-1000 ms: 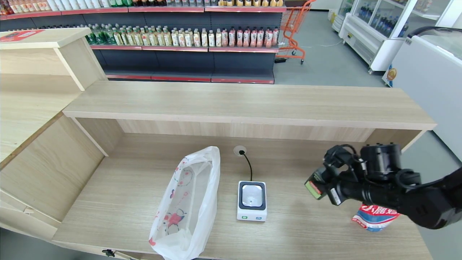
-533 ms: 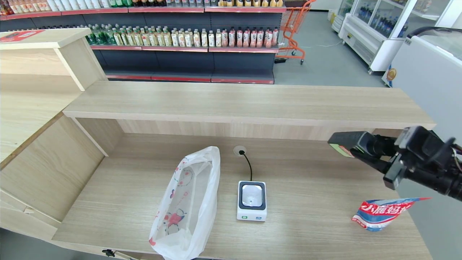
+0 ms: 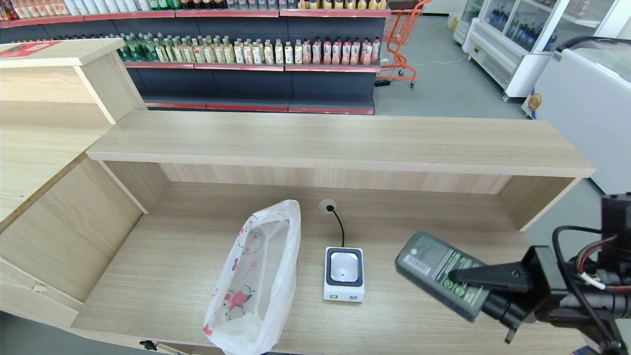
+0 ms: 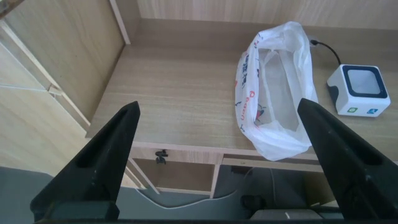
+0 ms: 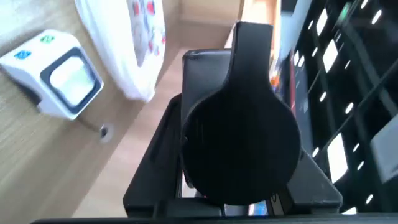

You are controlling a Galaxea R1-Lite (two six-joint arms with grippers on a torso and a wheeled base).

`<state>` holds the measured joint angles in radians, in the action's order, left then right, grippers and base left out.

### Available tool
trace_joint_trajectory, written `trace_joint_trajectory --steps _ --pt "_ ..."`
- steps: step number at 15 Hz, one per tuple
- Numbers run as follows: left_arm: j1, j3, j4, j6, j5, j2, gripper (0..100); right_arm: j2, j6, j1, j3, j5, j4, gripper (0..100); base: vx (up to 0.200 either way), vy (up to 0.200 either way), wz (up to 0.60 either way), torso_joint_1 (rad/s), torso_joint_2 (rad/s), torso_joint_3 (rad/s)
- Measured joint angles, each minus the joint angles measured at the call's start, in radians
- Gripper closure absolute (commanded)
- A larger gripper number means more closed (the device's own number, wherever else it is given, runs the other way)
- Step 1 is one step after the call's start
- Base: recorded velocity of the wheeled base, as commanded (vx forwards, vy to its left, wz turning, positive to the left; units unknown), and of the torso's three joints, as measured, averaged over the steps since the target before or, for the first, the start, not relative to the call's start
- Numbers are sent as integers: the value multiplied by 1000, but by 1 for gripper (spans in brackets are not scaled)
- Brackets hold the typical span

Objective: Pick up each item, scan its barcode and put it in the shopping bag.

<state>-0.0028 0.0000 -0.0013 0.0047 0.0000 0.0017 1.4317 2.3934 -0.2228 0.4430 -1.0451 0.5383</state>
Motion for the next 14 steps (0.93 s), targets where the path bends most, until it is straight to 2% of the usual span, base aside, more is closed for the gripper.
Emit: trace_joint_trajectory --steps 3,5,8,14 --pt "0 0 0 0 0 0 0 100 251 -188 5 -11 -27 100 0 0 0 0 0 0" --pt "0 0 0 0 0 0 0 144 301 -247 10 -13 -9 100 0 0 0 0 0 0" --pt "0 0 0 0 0 0 0 163 307 -265 17 -14 44 100 0 0 0 0 0 0" --pt "0 0 0 0 0 0 0 178 326 -265 25 -10 62 100 0 0 0 0 0 0"
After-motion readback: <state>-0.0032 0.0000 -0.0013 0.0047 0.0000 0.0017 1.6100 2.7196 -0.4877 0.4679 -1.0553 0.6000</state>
